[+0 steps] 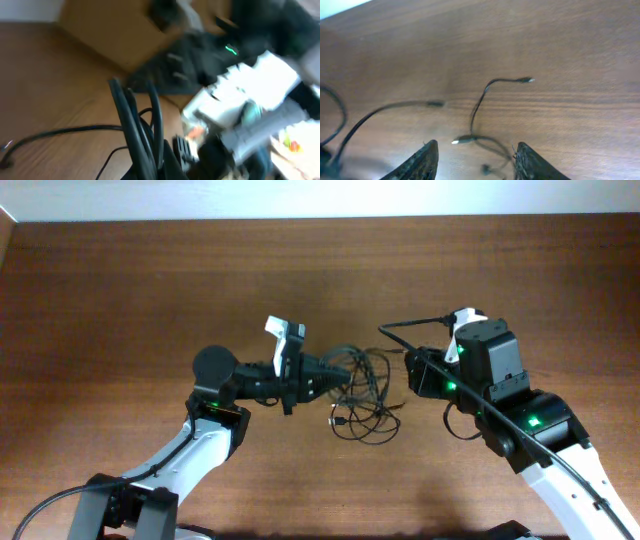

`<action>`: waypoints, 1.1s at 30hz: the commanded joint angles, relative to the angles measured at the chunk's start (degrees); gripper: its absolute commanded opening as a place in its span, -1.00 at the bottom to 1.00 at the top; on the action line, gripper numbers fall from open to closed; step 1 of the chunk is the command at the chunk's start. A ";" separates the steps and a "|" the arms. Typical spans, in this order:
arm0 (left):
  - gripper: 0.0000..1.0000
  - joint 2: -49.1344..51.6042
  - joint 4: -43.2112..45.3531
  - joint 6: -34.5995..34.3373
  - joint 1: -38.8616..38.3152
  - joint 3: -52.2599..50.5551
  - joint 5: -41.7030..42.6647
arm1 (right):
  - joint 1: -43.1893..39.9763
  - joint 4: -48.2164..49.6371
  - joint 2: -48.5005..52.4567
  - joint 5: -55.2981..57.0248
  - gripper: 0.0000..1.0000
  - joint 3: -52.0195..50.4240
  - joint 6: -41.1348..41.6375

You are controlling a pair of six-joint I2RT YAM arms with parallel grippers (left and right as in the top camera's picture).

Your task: Untangle cables

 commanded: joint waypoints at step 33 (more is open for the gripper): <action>-1.00 -0.76 -7.15 8.48 0.24 0.35 -3.76 | -0.02 11.21 10.97 -27.96 -0.17 0.22 26.71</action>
